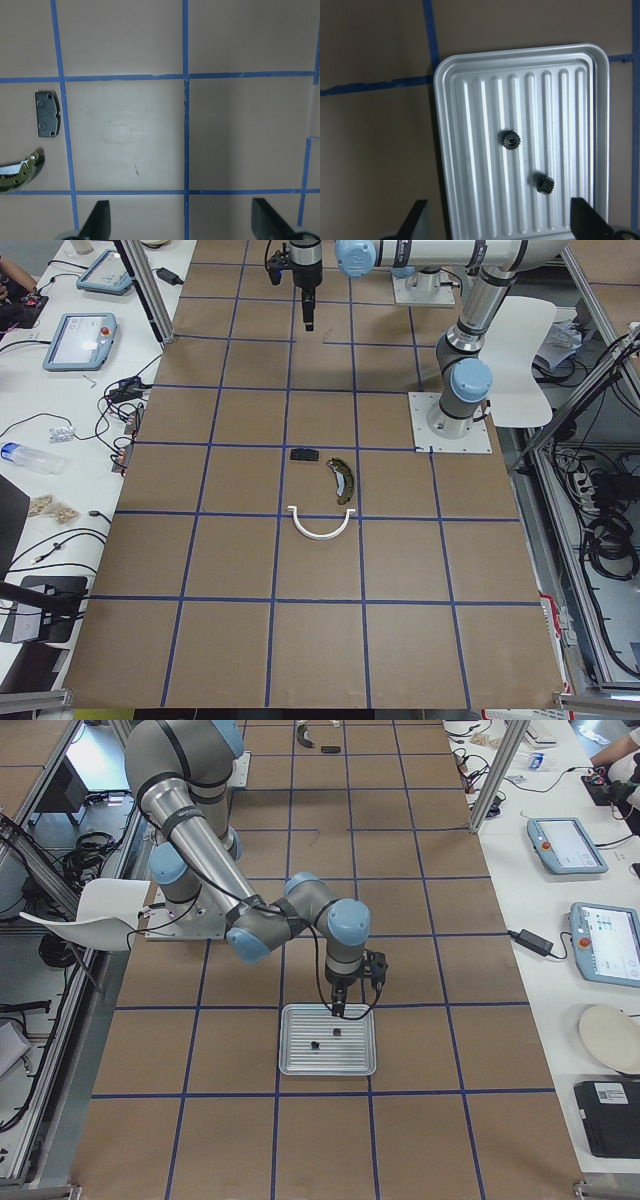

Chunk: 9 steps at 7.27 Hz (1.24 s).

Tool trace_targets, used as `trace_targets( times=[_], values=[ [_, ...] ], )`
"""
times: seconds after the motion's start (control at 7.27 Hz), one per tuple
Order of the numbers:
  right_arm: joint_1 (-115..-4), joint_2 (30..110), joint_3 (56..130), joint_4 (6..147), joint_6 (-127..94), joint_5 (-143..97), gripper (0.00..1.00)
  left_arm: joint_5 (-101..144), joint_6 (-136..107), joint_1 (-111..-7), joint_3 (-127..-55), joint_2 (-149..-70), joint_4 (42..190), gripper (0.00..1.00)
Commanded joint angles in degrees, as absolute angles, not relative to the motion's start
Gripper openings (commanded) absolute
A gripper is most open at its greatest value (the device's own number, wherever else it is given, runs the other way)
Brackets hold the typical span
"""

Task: Place bearing gear from tray to pile

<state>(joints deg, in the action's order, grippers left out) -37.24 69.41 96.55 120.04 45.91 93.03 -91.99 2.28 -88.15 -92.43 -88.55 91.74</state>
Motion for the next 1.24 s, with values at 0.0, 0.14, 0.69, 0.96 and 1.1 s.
trace_targets(
  times=[0.0, 0.14, 0.69, 0.96, 1.1],
  values=[
    [-34.1, 63.82, 96.77, 125.68, 46.58, 92.72, 1.0, -91.93, 2.29, -88.15, -92.37, -88.59, 91.67, 1.0],
    [-33.67, 62.42, 96.85, 125.94, 47.1, 91.85, 1.0, -91.93, 2.29, -88.15, -92.37, -88.59, 91.58, 1.0],
    [-32.0, 59.76, 96.86, 125.7, 48.25, 92.81, 0.85, -91.93, 2.29, -88.15, -92.46, -88.59, 91.58, 1.0],
    [-31.9, 59.68, 96.86, 124.1, 48.34, 94.64, 0.79, -92.2, 2.29, -88.15, -92.46, -88.59, 91.67, 1.0],
    [-31.9, 59.59, 96.86, 123.49, 48.25, 95.44, 0.7, -92.98, 2.29, -88.15, -92.46, -88.59, 91.67, 1.0]
  ],
)
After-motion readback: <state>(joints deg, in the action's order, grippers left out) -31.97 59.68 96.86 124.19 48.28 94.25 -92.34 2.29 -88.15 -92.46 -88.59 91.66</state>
